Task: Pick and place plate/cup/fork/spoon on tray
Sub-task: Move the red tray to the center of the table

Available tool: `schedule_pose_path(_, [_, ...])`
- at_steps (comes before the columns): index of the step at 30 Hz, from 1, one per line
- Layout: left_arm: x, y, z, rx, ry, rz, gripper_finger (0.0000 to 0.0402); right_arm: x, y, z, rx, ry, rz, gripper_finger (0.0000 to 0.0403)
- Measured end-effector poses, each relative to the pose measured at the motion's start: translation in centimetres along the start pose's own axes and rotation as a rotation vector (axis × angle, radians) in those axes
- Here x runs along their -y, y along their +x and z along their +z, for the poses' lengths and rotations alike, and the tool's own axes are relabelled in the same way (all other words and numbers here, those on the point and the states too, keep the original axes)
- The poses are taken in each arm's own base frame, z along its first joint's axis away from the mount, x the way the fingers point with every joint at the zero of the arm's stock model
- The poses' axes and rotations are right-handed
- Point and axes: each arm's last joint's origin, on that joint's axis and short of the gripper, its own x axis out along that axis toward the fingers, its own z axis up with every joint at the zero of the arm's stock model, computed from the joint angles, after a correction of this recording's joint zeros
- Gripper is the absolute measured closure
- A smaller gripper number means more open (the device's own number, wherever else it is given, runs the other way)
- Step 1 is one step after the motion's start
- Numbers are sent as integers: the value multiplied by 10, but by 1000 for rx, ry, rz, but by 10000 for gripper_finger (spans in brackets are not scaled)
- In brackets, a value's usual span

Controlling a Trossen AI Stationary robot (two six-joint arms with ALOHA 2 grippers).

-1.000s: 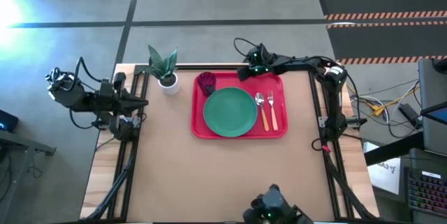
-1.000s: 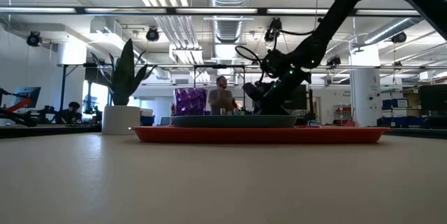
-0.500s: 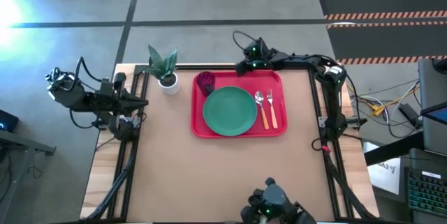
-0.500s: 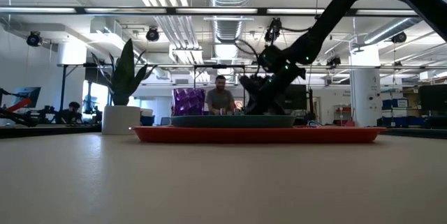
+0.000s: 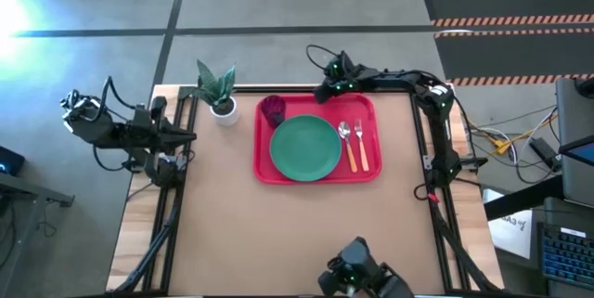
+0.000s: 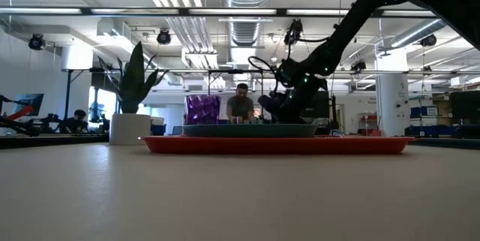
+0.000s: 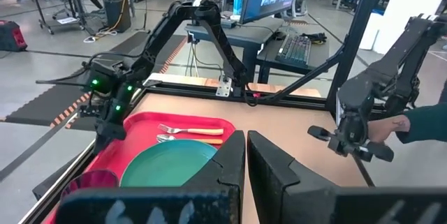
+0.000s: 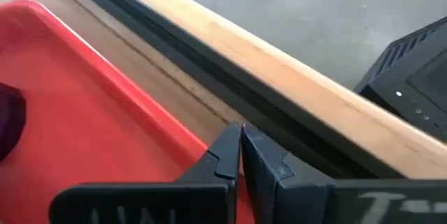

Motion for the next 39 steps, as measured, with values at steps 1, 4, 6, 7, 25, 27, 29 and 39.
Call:
schedule_pose_path(1, [0,0,0,1,-1,0,402,1,3,-2,-7,0,1,395])
schedule_pose_path(4, [0,0,0,2,-2,-1,402,3,9,-5,-17,3,9,395])
schedule_pose_path(6, [0,0,0,2,-2,-1,402,3,10,-6,-23,7,9,395])
schedule_pose_path(7, [0,0,0,2,-2,-1,402,3,11,-7,-27,10,15,395])
schedule_pose_path(25, [0,0,0,2,-1,-1,402,-46,18,-26,-111,-45,64,395])
schedule_pose_path(27, [0,0,0,2,-1,0,402,-53,19,-29,-119,-56,72,395])
schedule_pose_path(29, [0,0,0,2,-2,0,402,-59,20,-32,-127,-55,82,395])
schedule_pose_path(39, [0,0,0,1,-2,0,402,-85,23,-45,-162,-55,78,395])
